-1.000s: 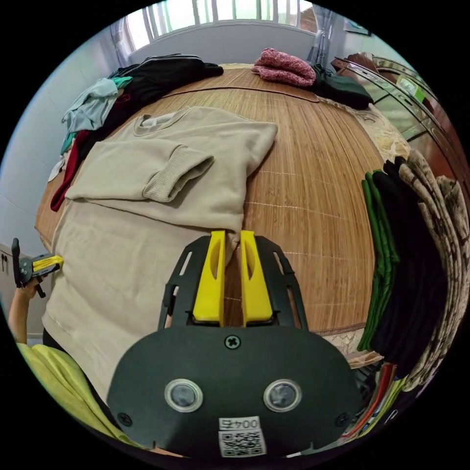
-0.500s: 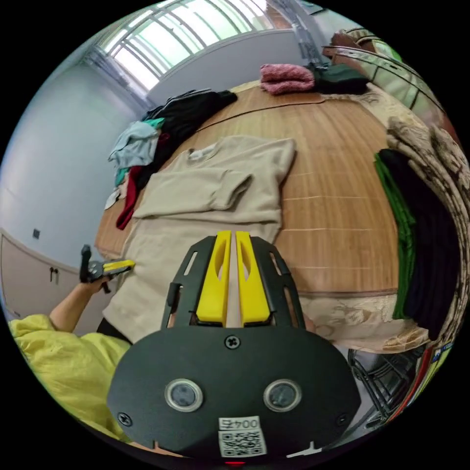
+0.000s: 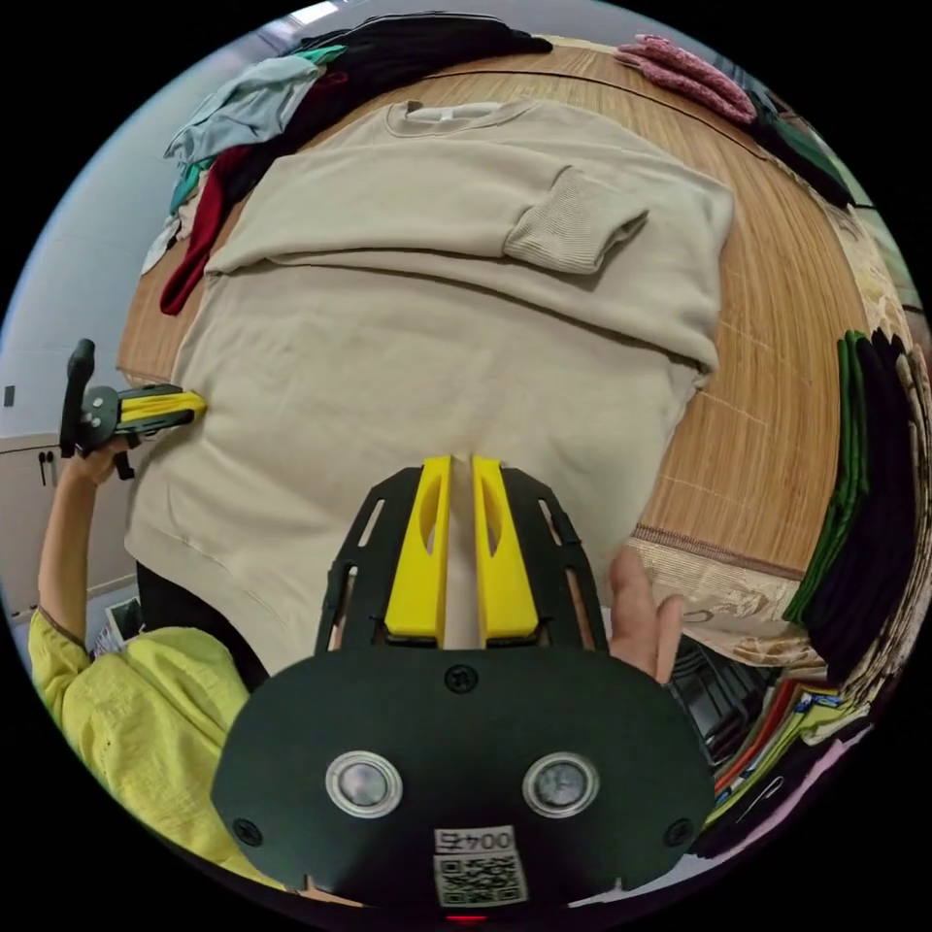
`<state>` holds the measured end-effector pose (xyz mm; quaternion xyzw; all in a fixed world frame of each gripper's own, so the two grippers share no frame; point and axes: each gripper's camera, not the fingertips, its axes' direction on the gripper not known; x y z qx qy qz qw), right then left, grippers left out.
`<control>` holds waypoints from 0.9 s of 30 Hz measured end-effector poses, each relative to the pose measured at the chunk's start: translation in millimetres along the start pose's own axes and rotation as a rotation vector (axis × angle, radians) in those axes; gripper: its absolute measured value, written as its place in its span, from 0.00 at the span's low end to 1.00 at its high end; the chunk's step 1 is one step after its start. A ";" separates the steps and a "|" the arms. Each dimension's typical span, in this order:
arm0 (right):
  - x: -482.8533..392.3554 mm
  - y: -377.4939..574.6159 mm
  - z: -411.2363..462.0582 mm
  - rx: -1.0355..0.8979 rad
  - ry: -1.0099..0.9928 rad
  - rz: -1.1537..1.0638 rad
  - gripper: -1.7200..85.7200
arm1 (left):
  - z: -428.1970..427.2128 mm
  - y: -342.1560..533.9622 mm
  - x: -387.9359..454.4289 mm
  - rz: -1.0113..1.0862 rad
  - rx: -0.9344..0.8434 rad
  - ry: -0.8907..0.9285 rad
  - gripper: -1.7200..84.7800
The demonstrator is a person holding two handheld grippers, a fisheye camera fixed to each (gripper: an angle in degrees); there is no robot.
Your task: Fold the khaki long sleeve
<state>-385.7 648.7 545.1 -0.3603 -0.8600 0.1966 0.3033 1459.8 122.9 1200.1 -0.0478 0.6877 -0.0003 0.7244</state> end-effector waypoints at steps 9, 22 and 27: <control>1.6 -47.9 35.2 -0.026 0.020 -0.026 0.06 | -62.8 13.6 -6.9 0.160 0.260 0.097 0.03; 28.5 -306.4 -25.0 0.291 0.113 -0.155 0.10 | 3.7 -74.5 -31.2 0.031 0.419 0.038 0.03; 40.5 -422.9 19.9 0.166 0.155 -0.157 0.11 | 10.5 -60.7 -37.0 0.014 0.476 0.058 0.03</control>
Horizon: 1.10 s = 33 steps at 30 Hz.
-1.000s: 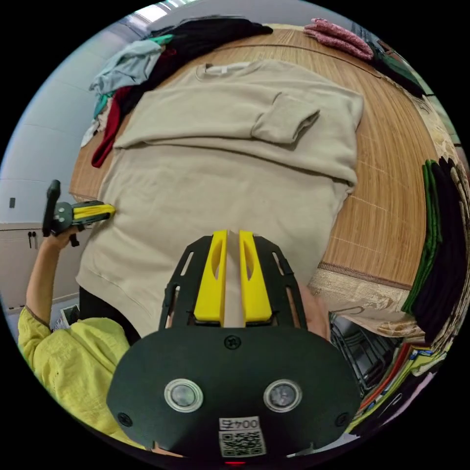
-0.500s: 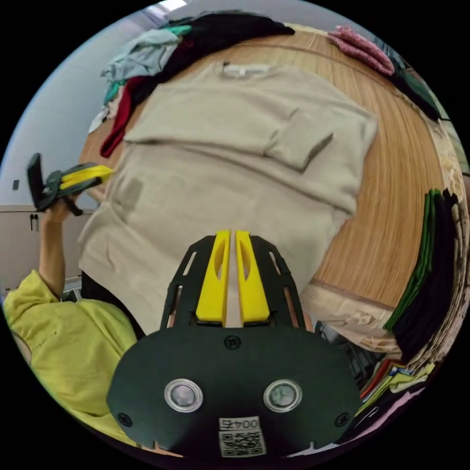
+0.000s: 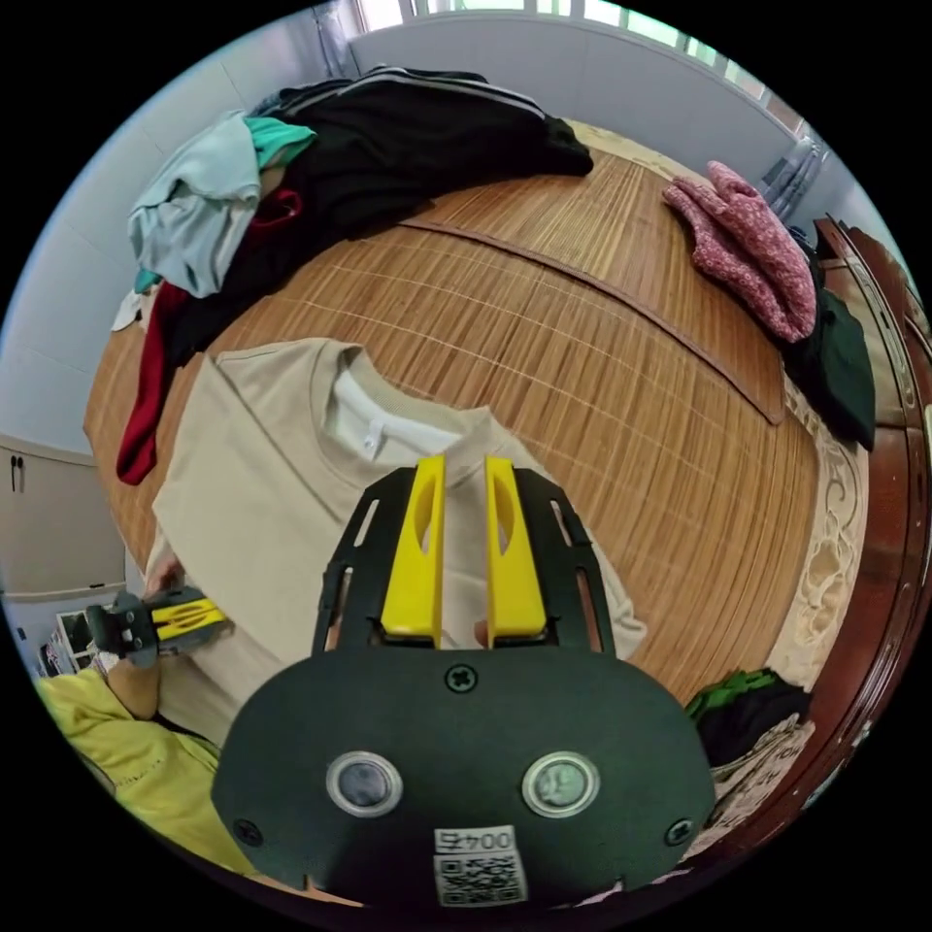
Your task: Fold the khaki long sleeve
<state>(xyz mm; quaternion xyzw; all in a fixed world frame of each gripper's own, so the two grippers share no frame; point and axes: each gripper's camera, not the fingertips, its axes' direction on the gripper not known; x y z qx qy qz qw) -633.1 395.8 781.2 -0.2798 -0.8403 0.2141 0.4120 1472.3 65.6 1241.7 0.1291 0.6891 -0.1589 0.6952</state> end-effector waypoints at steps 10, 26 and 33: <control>7.1 -101.5 103.0 -0.276 0.138 -0.094 0.12 | 1.8 10.8 -7.7 -0.006 0.005 0.023 0.03; 81.9 -97.1 138.3 -0.026 -0.006 0.168 0.06 | 5.8 17.9 -13.6 -0.022 0.017 0.059 0.03; 85.3 -78.9 106.5 0.211 -0.160 0.139 0.08 | 8.3 17.5 -11.9 -0.024 0.016 0.063 0.03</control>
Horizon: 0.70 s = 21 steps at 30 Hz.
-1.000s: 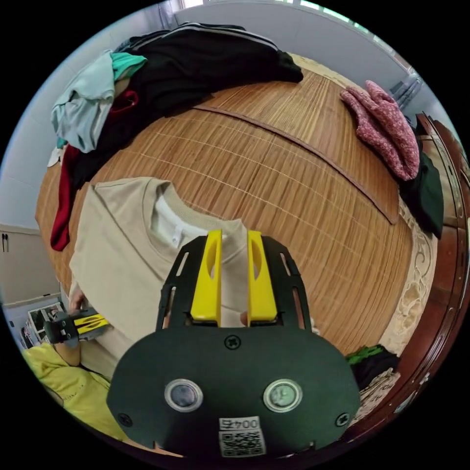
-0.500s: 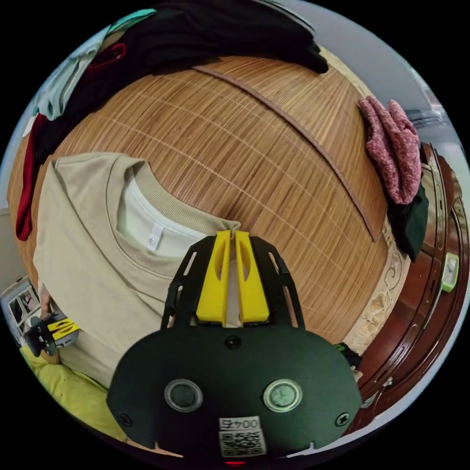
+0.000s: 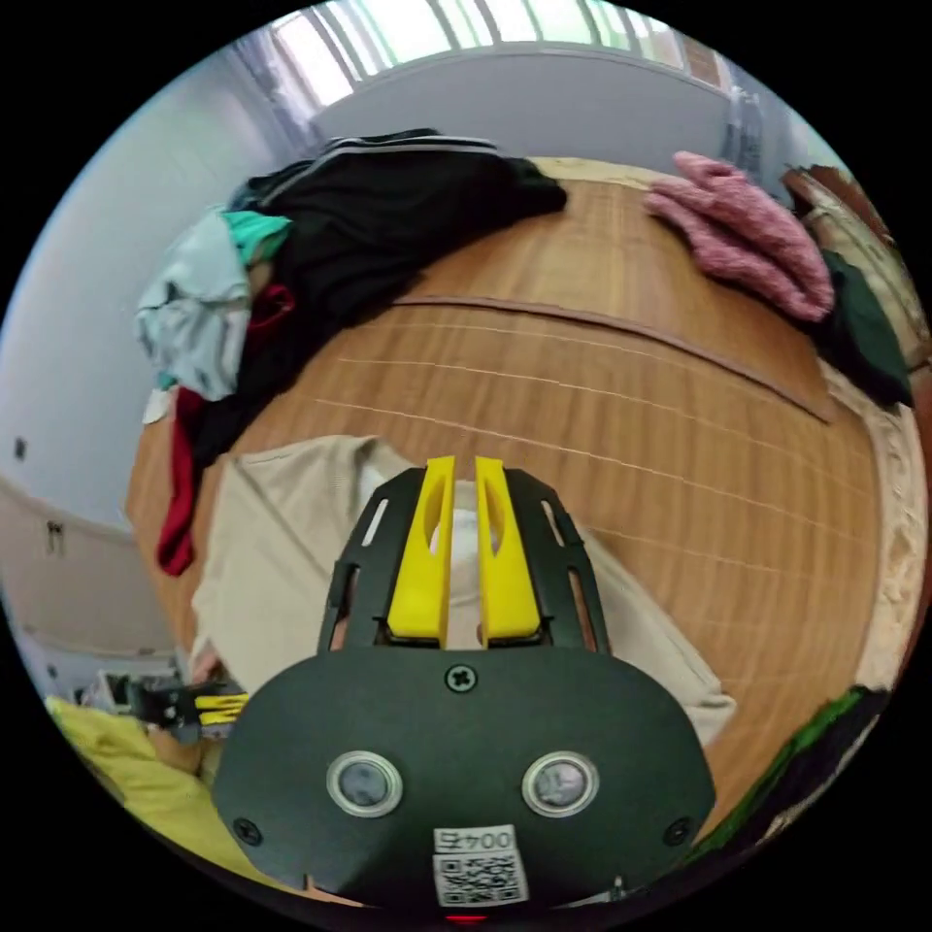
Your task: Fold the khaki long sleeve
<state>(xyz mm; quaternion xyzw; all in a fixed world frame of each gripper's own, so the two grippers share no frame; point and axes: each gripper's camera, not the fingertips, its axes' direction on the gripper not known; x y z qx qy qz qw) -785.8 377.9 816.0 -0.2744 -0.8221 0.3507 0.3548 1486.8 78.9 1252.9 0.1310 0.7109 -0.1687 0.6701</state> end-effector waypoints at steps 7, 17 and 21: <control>-25.5 -13.0 46.3 -0.099 -0.374 0.024 0.12 | 2.6 -0.3 2.8 -0.001 0.004 0.003 0.03; -11.8 -18.5 61.9 -0.061 -0.345 0.148 0.03 | 6.6 -1.4 6.8 -0.005 0.006 0.014 0.03; -7.8 -15.4 70.2 -0.081 -0.370 0.195 0.06 | 8.7 -1.4 9.4 -0.005 0.007 0.015 0.03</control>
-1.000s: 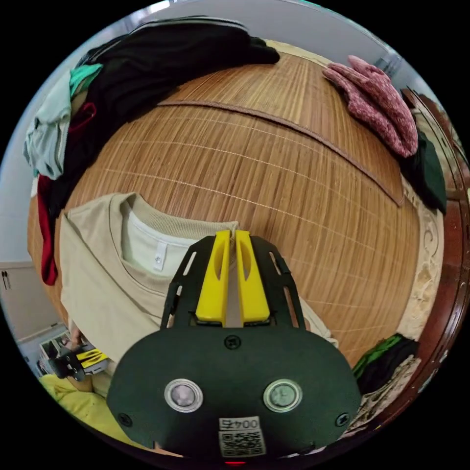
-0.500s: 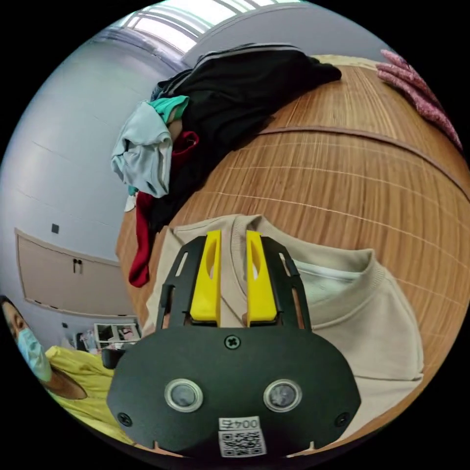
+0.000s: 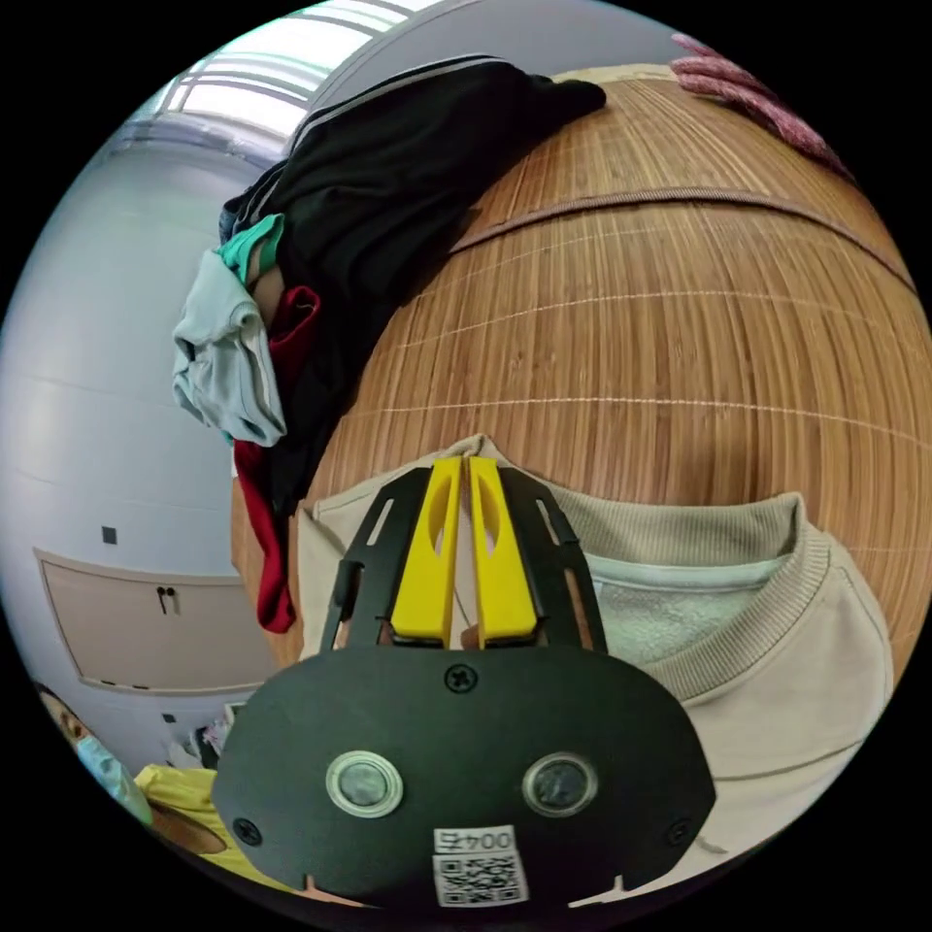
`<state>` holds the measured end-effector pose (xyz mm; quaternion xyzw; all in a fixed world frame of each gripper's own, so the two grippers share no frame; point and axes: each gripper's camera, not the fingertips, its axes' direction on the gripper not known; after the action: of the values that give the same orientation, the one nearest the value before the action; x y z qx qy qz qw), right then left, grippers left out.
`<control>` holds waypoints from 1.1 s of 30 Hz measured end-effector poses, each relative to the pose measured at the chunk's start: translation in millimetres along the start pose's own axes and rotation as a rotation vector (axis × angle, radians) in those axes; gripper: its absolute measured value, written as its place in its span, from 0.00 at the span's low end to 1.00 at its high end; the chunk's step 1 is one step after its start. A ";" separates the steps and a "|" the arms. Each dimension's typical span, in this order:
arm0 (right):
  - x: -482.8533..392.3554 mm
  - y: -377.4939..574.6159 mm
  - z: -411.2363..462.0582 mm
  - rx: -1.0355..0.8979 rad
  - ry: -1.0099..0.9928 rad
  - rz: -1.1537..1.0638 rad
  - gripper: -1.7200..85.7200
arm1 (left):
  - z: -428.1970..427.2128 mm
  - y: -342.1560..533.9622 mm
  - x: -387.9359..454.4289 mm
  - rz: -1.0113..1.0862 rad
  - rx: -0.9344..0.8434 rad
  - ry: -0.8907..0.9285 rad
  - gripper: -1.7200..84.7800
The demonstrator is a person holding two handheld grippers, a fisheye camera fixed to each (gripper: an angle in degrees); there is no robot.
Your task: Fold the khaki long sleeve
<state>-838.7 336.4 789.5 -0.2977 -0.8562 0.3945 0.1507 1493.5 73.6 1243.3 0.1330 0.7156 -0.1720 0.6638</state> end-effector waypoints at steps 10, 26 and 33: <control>-42.6 46.0 -40.7 0.118 0.043 -0.140 0.05 | 6.5 0.5 6.4 -0.002 0.000 0.003 0.03; -39.2 130.7 -124.7 -0.006 0.483 -0.248 0.08 | 19.9 8.2 14.6 0.000 0.004 0.002 0.03; -49.2 167.2 -133.1 -0.043 0.501 -0.279 0.04 | 28.0 14.9 16.7 0.001 0.004 -0.003 0.03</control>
<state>-669.5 469.0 746.0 -0.2685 -0.8331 0.2657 0.4040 1523.7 74.7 1224.0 0.1344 0.7143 -0.1731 0.6646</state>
